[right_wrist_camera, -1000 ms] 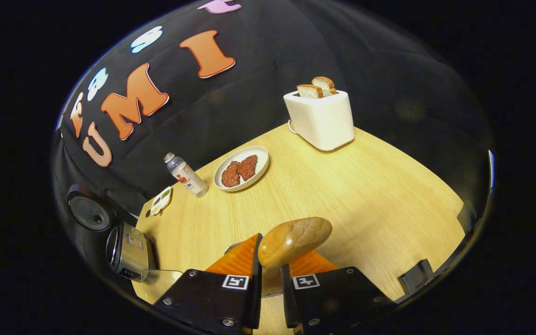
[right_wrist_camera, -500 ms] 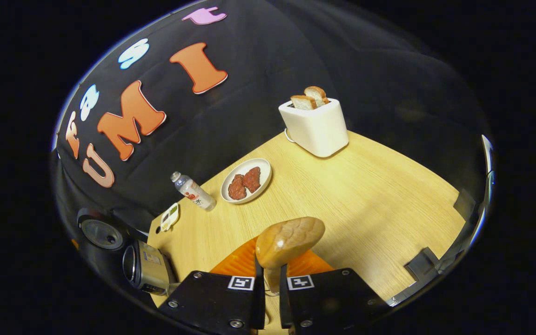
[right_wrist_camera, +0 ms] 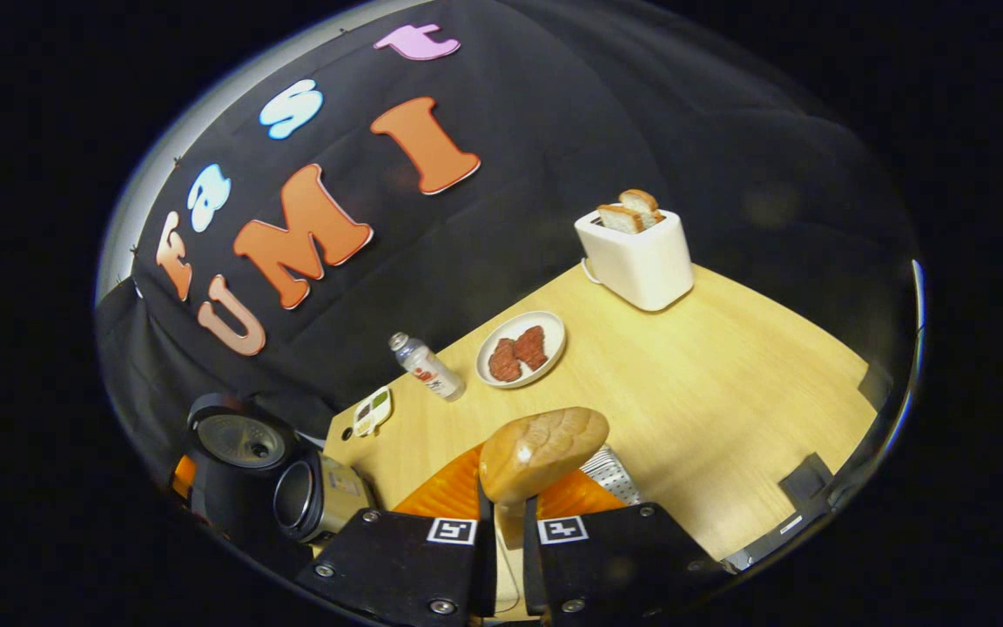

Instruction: Close the left gripper, press the button to open the rice cooker; take a wooden spoon from the chopstick holder with the right hand, scoop a spoonful of rice and pour it into the rice cooker, then put the wooden spoon back into the chopstick holder.

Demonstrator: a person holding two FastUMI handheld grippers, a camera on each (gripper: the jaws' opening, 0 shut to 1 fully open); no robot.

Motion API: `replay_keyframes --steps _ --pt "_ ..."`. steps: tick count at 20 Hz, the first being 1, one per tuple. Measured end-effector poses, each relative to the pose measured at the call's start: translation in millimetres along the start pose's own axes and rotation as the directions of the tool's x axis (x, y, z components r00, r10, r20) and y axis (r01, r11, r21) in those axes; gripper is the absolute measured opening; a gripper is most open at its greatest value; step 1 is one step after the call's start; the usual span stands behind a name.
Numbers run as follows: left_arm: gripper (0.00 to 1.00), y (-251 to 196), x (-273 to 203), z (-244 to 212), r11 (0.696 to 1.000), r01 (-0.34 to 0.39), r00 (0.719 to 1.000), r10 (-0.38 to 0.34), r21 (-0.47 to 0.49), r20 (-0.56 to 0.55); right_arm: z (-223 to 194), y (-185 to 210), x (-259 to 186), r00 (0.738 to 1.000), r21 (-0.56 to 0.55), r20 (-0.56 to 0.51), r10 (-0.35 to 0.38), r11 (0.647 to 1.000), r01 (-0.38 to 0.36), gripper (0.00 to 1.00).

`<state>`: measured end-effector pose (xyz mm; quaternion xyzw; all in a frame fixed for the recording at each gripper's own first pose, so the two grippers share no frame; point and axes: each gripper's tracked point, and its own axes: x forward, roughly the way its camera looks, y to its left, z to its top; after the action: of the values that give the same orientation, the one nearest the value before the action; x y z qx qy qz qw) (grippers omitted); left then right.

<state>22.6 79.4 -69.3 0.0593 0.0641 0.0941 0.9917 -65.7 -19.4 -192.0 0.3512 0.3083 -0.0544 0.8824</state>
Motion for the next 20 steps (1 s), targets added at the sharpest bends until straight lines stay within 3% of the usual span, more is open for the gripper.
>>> replay_keyframes --steps 3,9,11,14,20 --pt "0.96 5 2 -13 1.0 0.026 0.999 -0.026 0.012 -0.018 -31 30 2 0.997 -0.032 -0.057 0.049 0.998 -0.051 0.12" --pt "0.96 29 10 -42 0.999 0.046 0.996 -0.045 0.012 -0.078 -85 48 16 0.996 -0.253 -0.089 -0.023 0.967 -0.001 0.11" --pt "0.96 38 11 -47 0.999 0.042 0.995 -0.042 -0.003 -0.091 -92 47 20 0.997 -0.385 -0.041 -0.072 0.922 0.05 0.12" --pt "0.96 48 12 -57 0.999 0.035 0.993 -0.036 -0.01 -0.109 -97 49 26 0.991 -0.569 0.058 -0.121 0.812 0.132 0.11" --pt "0.99 60 9 -69 0.999 0.038 0.991 -0.032 0.039 -0.133 -132 53 37 0.981 -0.736 0.153 -0.116 0.649 0.192 0.1"
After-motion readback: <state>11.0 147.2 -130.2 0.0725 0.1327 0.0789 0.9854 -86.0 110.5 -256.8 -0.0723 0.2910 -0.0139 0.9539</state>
